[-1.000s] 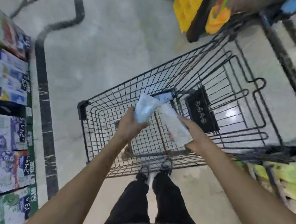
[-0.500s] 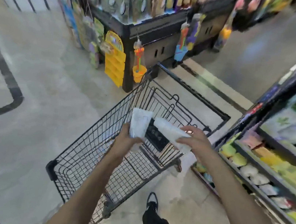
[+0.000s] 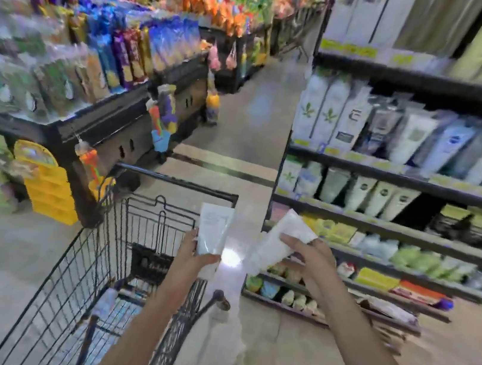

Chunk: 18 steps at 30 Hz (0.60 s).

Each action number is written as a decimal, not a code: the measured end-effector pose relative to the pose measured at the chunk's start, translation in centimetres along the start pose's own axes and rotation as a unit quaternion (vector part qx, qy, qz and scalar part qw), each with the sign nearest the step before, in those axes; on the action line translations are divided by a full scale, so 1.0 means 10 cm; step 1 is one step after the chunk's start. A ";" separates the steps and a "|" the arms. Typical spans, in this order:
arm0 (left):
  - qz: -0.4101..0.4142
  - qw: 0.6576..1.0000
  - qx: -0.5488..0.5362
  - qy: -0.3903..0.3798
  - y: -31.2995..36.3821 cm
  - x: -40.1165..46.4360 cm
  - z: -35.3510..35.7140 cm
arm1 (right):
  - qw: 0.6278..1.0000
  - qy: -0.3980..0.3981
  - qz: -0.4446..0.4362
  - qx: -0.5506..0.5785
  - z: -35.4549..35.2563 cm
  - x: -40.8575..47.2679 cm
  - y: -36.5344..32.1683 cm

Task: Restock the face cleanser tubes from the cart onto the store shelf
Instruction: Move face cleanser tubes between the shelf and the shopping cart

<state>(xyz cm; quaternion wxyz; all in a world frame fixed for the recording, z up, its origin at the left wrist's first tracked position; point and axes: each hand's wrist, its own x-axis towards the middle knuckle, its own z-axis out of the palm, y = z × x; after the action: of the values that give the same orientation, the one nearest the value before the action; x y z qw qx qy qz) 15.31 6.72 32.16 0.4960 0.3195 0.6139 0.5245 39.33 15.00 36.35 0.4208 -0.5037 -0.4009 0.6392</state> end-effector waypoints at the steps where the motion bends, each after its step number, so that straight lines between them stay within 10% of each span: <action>1: 0.003 1.000 0.000 -0.018 0.03 0.01 0.15 | 1.000 0.009 -0.001 0.020 -0.14 -0.06 -0.04; 18: 0.040 0.989 0.018 -0.142 0.22 -0.35 2.60 | 0.986 0.112 -0.040 0.117 -2.22 -0.55 -0.46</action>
<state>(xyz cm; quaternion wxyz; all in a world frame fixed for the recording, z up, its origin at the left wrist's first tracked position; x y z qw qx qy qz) 40.65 12.54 36.38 0.5507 0.4241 0.5332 0.4823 62.51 13.25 38.54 0.5440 -0.5028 -0.2932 0.6044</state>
